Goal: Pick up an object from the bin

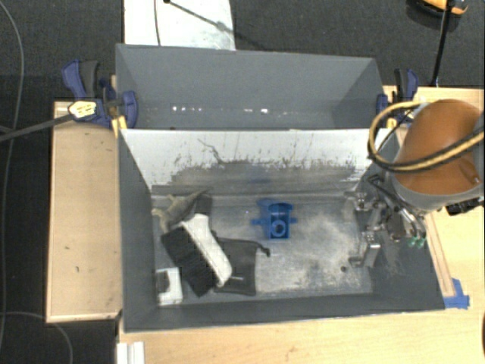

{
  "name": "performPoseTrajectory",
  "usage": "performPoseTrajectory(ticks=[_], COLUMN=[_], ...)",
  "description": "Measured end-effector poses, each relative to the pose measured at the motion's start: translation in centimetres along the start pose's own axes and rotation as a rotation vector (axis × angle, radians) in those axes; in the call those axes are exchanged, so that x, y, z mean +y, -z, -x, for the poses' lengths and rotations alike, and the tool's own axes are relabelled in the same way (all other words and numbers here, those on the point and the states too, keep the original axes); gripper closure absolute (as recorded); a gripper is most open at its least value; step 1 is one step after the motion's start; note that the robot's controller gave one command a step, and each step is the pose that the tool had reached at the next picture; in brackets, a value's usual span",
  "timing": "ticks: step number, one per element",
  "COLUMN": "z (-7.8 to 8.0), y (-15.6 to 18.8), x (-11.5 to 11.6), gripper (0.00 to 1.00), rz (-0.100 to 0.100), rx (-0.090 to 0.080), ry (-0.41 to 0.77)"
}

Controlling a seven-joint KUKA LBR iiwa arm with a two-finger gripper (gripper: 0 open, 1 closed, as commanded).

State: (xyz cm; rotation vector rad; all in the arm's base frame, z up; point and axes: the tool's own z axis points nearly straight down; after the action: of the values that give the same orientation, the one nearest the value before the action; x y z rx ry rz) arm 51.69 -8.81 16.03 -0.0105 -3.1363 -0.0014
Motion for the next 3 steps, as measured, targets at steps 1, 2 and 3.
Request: performPoseTrajectory(ticks=[1,2,3], z=[0.2,3.0,4.0], y=[0.4,-2.5,-6.1], x=[0.0,2.5,4.0], gripper=[0.00,0.00,0.00], rz=[-0.001,-0.002,0.000], rx=[-0.008,-0.012,-0.010], ry=[0.003,0.070,0.032])
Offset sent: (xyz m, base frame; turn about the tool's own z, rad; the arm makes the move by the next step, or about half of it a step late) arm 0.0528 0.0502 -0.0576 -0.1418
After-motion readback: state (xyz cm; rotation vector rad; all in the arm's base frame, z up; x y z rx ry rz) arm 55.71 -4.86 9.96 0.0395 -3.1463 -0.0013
